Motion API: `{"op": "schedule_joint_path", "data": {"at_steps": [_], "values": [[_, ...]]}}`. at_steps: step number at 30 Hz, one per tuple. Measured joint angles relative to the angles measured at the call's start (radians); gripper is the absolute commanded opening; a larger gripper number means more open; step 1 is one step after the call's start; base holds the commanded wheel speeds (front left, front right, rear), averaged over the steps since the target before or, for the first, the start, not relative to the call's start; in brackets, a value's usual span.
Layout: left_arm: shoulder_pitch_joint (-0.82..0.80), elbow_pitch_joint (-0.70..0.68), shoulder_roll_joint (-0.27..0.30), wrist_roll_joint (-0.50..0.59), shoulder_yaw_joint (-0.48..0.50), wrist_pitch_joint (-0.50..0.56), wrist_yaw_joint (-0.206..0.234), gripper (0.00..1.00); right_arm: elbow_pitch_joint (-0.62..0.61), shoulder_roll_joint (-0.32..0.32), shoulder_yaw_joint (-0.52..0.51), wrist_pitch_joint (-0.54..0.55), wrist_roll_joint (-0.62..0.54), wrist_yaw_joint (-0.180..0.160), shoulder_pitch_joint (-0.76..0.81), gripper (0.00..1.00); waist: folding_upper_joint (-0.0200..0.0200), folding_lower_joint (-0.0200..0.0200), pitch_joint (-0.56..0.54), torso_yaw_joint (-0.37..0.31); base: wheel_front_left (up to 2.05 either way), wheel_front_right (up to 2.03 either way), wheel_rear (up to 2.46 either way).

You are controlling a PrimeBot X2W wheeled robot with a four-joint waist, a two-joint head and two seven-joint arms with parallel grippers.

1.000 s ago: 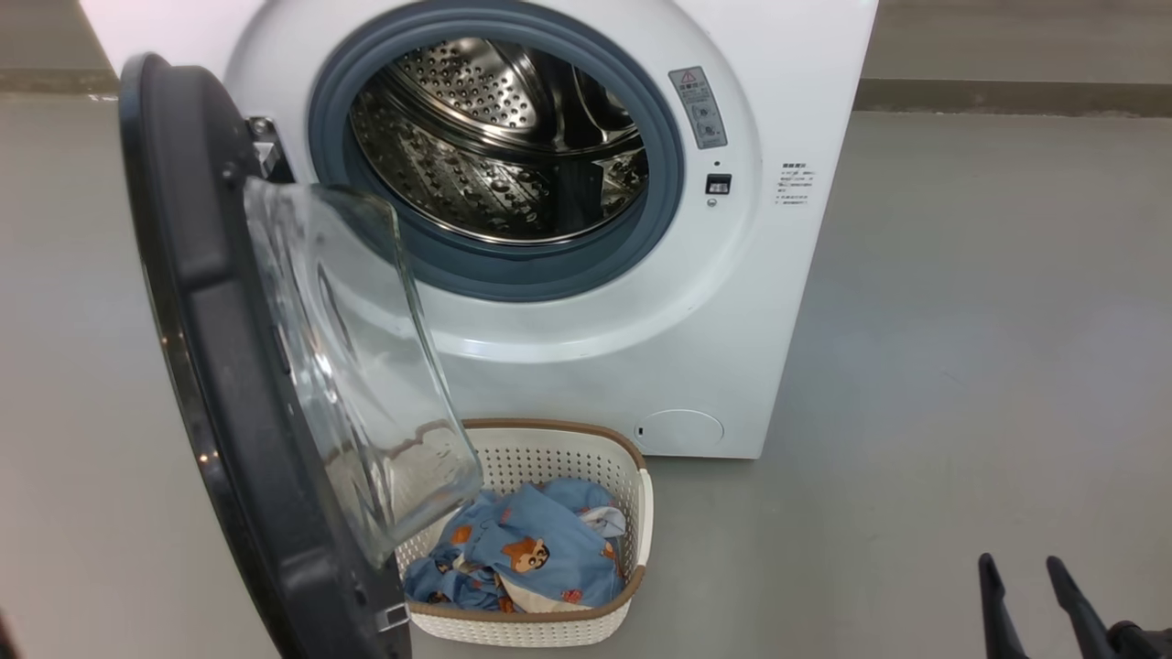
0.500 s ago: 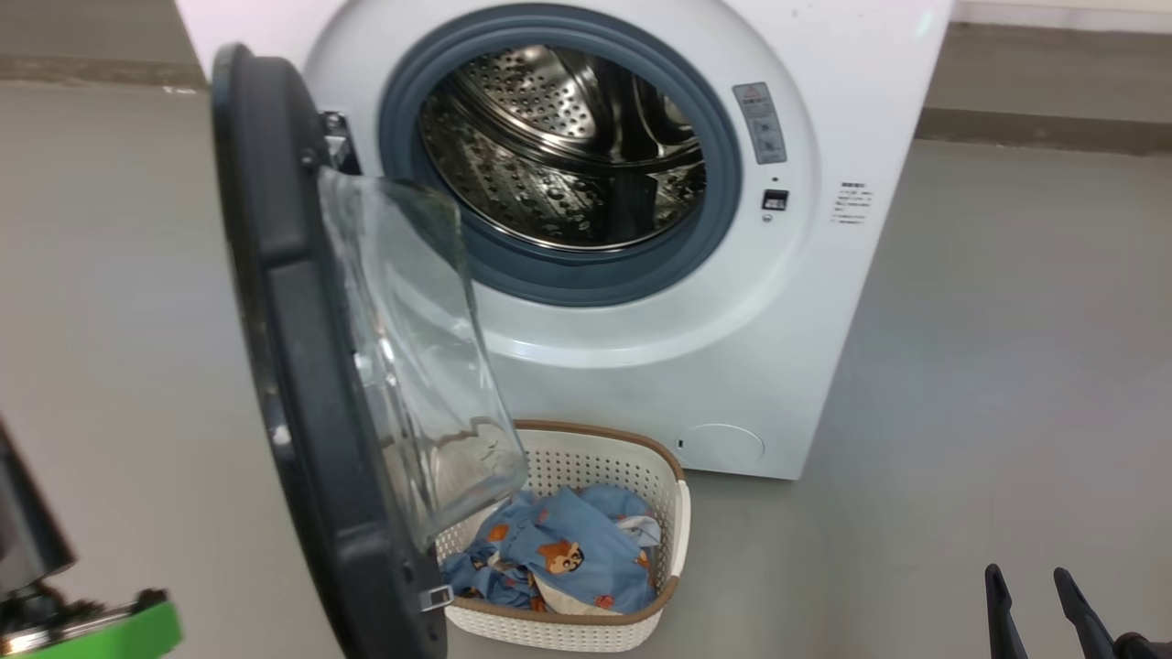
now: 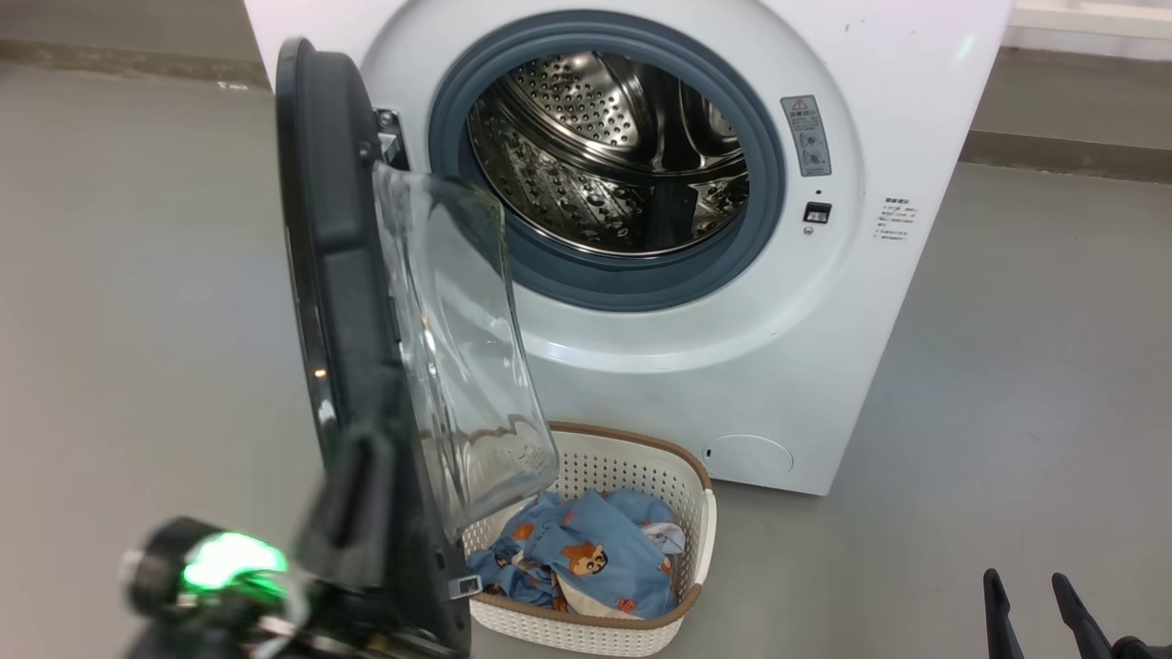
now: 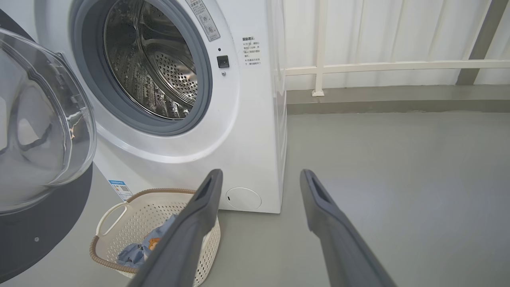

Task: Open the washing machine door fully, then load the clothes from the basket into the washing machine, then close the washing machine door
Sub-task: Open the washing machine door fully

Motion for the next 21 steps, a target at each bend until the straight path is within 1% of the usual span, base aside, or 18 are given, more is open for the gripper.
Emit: {"op": "schedule_joint_path", "data": {"at_steps": [4, 8, 11, 13, 21], "values": [[0.007, 0.045, 0.003, -0.019, -0.099, 0.041, 0.001, 0.0, 0.012, 0.001, -0.002, 0.0, 0.001, 0.0, 0.0, 1.0, 0.0, 0.0, 0.004, 0.009, 0.0, 0.0, 0.0], [0.013, 0.096, 0.009, -0.049, -0.154, 0.071, 0.002, 0.0, 0.02, 0.001, -0.005, 0.0, 0.002, 0.0, 0.01, 1.0, 0.0, 0.0, 0.01, 0.015, 0.0, 0.0, 0.0], [0.039, 0.133, 0.013, -0.083, -0.179, 0.097, 0.002, 0.0, 0.026, 0.002, -0.008, 0.0, 0.002, 0.0, 0.021, 1.0, 0.0, 0.0, 0.016, 0.018, 0.0, 0.0, 0.0], [0.05, 0.157, 0.027, -0.083, -0.19, 0.113, 0.001, 0.0, 0.026, 0.002, -0.008, 0.0, 0.002, 0.0, 0.021, 1.0, 0.0001, 0.0, 0.021, 0.019, 0.0, 0.0, 0.0], [0.088, 0.253, 0.052, -0.119, -0.183, 0.149, 0.002, 0.0, 0.029, 0.003, -0.013, 0.0, 0.003, 0.0, 0.021, 1.0, 0.0, 0.0, 0.037, 0.028, 0.0, 0.0, 0.0]]}}
